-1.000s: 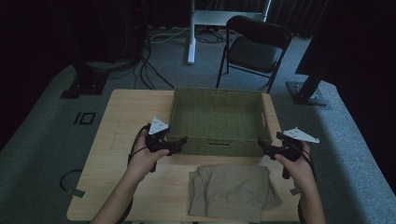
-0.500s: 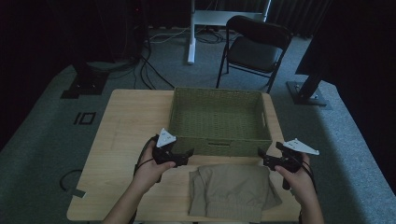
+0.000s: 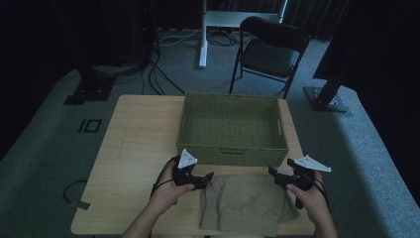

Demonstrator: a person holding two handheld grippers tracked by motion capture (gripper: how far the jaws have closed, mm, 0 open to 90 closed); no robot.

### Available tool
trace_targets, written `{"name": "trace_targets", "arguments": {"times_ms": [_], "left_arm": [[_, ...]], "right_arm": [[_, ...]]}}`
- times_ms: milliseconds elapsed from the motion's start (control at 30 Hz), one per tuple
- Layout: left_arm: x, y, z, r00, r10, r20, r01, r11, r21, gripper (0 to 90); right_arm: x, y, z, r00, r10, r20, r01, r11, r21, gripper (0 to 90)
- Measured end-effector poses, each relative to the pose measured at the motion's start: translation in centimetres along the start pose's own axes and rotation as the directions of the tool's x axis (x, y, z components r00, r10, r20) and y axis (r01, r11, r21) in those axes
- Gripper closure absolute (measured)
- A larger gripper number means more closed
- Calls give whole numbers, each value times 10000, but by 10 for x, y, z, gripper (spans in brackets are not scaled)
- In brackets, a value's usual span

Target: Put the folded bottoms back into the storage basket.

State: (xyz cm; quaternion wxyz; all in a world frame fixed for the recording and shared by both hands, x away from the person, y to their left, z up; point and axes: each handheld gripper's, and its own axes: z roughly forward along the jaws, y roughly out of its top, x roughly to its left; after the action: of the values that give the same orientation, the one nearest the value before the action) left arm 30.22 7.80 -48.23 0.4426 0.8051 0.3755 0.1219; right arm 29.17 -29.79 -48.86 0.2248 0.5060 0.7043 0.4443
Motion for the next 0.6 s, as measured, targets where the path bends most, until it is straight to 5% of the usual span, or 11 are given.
{"name": "trace_targets", "arguments": {"times_ms": [333,600], "left_arm": [[-12,-17,15,9988,-462,136,457,9984,346,186],[-22,-31,27,9997,-143,185,126,9960,884,183]], "right_arm": [[0,-25,6,10000,62,73,-66,9983,586,135],[-2,-46,10,9998,88,182,-110,9924,1223,135]]}}
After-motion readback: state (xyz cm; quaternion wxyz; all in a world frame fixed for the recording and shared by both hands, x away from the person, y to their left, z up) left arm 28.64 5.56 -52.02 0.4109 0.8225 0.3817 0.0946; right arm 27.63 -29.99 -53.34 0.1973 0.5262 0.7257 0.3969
